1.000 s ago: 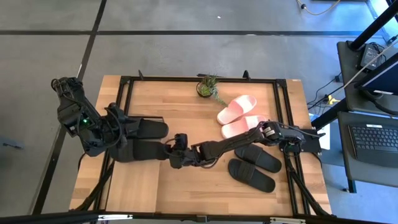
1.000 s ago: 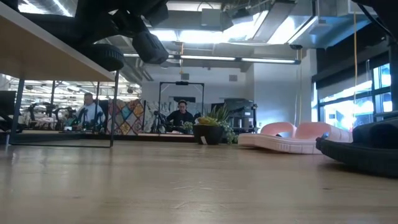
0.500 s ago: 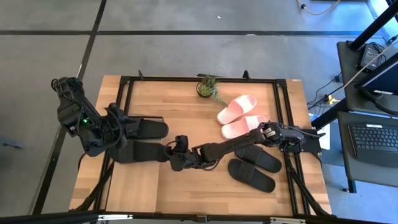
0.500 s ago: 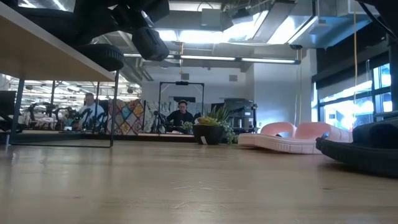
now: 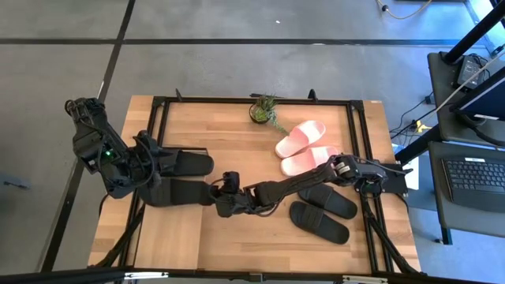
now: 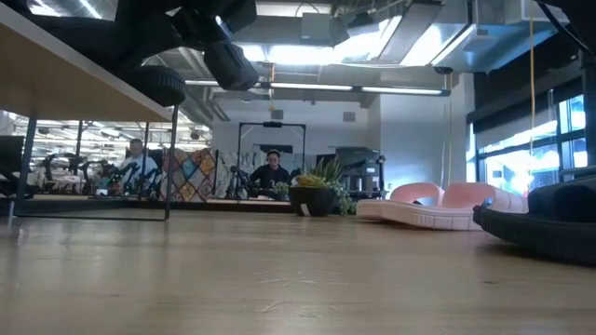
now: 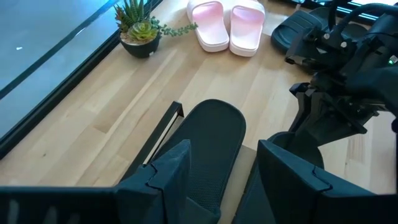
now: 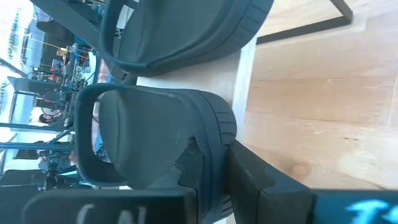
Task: Pick and place slides into the shelf
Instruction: Put the black slipper on the shelf
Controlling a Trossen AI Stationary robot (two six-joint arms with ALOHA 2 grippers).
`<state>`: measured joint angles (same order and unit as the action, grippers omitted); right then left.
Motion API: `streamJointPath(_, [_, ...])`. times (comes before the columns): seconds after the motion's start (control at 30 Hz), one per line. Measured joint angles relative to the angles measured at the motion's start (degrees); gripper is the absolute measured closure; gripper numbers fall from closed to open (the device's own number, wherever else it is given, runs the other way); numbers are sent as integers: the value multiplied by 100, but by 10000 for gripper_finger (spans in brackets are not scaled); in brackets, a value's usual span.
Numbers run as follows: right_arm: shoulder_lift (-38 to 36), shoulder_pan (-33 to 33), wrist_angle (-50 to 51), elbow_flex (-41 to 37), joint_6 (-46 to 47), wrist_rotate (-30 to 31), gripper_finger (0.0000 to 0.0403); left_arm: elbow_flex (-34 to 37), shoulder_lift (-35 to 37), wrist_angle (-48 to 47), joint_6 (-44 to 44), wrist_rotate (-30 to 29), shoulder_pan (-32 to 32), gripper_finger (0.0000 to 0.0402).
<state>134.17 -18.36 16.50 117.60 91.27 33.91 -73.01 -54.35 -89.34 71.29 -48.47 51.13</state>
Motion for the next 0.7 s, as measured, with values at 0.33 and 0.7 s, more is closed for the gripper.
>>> streamJointPath(0.33, [-124, 1, 268, 7, 1, -271, 354, 0, -2, 2, 15, -23, 0, 227])
streamJointPath(0.7, [-124, 16, 330, 7, 178, -350, 291, 0, -2, 26, 31, -26, 0, 227])
